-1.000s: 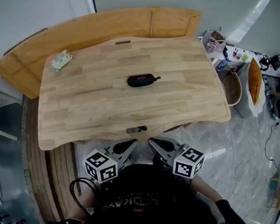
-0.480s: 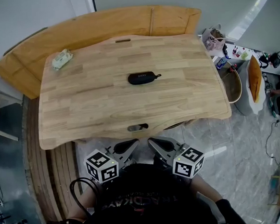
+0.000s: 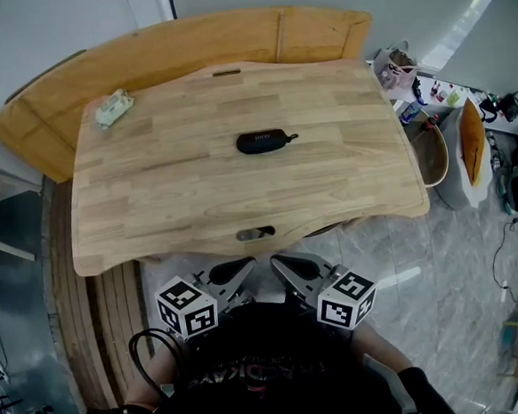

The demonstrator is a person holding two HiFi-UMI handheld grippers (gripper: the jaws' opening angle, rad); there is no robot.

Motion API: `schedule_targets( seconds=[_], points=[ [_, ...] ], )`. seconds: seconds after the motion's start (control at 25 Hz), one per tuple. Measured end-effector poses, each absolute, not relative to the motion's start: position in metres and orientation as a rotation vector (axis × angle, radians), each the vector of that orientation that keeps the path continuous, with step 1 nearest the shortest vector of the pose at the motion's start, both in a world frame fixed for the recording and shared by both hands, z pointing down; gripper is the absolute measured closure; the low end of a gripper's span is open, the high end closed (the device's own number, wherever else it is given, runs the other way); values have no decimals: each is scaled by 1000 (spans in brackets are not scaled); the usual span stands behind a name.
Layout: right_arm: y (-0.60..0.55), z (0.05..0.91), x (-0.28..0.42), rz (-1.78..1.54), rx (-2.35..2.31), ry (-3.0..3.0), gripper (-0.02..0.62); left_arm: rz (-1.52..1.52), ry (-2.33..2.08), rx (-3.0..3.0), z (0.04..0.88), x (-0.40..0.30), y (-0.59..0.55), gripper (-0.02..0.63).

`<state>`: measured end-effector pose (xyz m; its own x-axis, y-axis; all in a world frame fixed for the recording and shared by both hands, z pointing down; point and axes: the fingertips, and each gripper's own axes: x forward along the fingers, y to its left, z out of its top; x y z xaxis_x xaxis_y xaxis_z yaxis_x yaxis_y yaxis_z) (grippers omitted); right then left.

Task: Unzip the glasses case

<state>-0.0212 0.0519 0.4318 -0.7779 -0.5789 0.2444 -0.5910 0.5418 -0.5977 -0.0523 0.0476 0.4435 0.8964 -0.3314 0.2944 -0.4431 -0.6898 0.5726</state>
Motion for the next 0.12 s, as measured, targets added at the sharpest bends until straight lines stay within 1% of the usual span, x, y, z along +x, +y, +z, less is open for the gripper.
schedule_targets(
  seconds=[0.12],
  points=[
    [51,431,-21,1073,1038,-2745,580,220,-554,2390,443,-52,47,597]
  ],
)
